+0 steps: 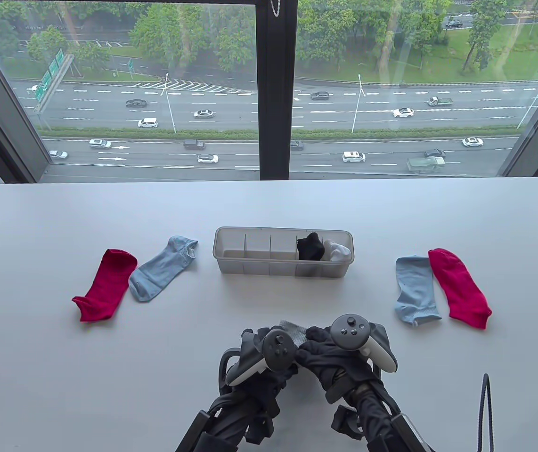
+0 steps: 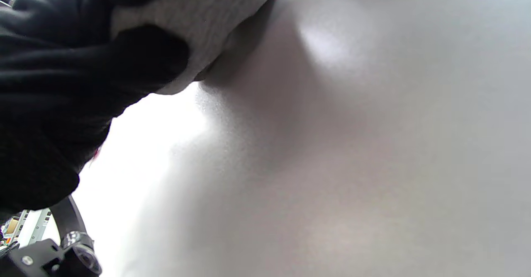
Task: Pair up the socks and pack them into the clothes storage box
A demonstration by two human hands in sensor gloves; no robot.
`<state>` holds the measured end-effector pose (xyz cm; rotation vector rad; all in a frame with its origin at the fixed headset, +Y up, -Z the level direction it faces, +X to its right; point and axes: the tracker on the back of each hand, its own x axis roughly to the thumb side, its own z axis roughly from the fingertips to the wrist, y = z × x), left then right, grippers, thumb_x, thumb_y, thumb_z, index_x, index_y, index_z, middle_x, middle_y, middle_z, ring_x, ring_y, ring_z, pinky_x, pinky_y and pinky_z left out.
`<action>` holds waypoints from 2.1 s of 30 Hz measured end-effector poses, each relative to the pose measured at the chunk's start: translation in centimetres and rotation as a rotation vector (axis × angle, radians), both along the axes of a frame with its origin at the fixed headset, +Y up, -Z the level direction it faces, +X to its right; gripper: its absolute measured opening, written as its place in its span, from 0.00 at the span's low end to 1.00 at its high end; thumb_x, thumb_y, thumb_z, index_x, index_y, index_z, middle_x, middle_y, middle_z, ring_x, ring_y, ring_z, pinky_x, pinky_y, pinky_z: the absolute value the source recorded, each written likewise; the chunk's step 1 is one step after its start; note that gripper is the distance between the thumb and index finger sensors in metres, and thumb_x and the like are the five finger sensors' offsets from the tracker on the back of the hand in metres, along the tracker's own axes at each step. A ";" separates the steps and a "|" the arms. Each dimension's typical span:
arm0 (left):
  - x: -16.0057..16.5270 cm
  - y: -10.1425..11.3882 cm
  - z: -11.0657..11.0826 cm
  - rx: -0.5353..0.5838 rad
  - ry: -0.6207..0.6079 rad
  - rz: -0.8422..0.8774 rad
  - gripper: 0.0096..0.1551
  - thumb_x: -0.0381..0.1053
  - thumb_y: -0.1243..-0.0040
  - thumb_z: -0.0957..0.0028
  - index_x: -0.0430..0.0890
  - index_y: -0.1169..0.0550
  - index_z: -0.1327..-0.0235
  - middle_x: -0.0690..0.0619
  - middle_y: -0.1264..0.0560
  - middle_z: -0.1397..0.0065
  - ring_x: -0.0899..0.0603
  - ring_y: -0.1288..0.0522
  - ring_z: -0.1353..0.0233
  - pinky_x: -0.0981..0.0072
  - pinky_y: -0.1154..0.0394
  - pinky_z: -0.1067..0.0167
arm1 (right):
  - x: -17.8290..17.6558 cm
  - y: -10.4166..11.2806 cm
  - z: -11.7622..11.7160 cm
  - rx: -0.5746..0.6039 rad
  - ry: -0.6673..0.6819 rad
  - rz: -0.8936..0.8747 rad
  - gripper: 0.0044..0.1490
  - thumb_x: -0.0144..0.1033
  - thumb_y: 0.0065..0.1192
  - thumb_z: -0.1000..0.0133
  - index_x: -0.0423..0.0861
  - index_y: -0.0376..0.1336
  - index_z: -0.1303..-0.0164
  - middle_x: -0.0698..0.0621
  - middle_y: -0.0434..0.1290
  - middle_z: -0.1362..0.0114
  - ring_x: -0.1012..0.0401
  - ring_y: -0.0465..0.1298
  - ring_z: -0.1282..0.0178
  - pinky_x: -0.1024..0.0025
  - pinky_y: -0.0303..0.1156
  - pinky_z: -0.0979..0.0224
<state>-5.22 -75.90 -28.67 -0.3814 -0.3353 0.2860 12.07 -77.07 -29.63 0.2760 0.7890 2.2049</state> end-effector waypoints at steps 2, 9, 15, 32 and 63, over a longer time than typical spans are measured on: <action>-0.2 -0.2 0.0 -0.042 -0.013 -0.001 0.27 0.51 0.51 0.45 0.38 0.37 0.40 0.42 0.56 0.20 0.31 0.56 0.18 0.28 0.66 0.25 | 0.1 0.1 0.0 -0.008 0.010 -0.030 0.35 0.54 0.48 0.37 0.51 0.52 0.22 0.42 0.27 0.13 0.43 0.20 0.20 0.37 0.22 0.24; -0.1 0.1 0.3 0.002 -0.002 -0.021 0.33 0.52 0.45 0.46 0.50 0.45 0.32 0.43 0.61 0.20 0.32 0.59 0.18 0.29 0.66 0.25 | -0.1 0.1 -0.1 -0.002 0.019 -0.011 0.29 0.52 0.41 0.35 0.46 0.60 0.32 0.44 0.30 0.13 0.44 0.20 0.20 0.38 0.23 0.23; -0.5 0.5 0.1 -0.006 0.013 0.010 0.27 0.49 0.50 0.46 0.38 0.34 0.38 0.41 0.49 0.20 0.31 0.49 0.19 0.27 0.62 0.24 | 0.0 0.3 -0.1 0.008 0.037 -0.038 0.37 0.55 0.50 0.38 0.54 0.49 0.20 0.43 0.24 0.14 0.44 0.17 0.22 0.39 0.21 0.23; -0.3 0.7 0.3 -0.049 -0.014 -0.012 0.29 0.55 0.51 0.47 0.36 0.35 0.42 0.39 0.43 0.26 0.30 0.41 0.25 0.27 0.56 0.24 | 0.2 0.4 0.1 0.024 0.031 -0.095 0.34 0.55 0.53 0.39 0.57 0.52 0.23 0.45 0.24 0.14 0.45 0.17 0.21 0.40 0.23 0.20; -0.4 1.5 0.2 0.097 0.011 0.031 0.33 0.56 0.40 0.51 0.40 0.33 0.39 0.39 0.42 0.23 0.30 0.41 0.22 0.29 0.48 0.25 | 0.2 1.4 0.3 0.082 -0.005 -0.100 0.31 0.53 0.47 0.36 0.50 0.54 0.27 0.47 0.36 0.13 0.46 0.28 0.16 0.43 0.33 0.16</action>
